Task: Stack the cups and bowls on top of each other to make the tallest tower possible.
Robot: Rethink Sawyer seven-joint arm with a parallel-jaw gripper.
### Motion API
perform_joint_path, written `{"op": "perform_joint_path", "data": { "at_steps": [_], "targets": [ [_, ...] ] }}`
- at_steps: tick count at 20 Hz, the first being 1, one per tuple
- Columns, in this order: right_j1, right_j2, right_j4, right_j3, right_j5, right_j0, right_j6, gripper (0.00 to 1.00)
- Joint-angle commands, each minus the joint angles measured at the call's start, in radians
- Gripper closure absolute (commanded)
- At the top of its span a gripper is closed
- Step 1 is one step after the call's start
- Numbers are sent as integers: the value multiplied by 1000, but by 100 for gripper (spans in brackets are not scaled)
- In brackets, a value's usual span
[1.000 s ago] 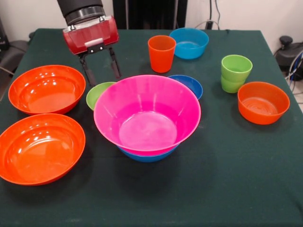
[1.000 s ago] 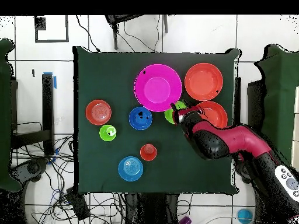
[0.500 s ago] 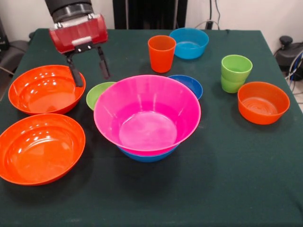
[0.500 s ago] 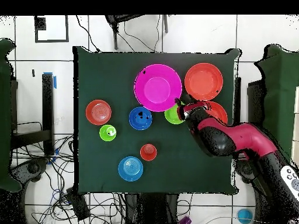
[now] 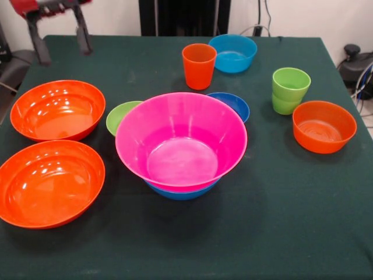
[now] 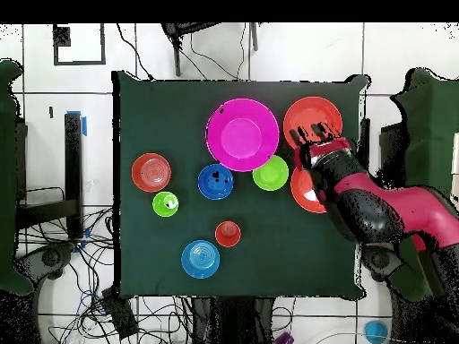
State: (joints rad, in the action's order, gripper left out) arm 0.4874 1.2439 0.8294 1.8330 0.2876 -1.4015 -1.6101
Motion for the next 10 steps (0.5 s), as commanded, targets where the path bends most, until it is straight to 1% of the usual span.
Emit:
{"op": "perform_joint_path", "data": {
  "at_steps": [1,2,7,10],
  "targets": [
    [16,119,-51,15,126,-5,232,0],
    [19,125,-62,12,137,-7,232,0],
    [-52,98,-52,-14,186,-8,324,0],
    [-71,94,-43,-31,197,-8,354,0]
  ]
}}
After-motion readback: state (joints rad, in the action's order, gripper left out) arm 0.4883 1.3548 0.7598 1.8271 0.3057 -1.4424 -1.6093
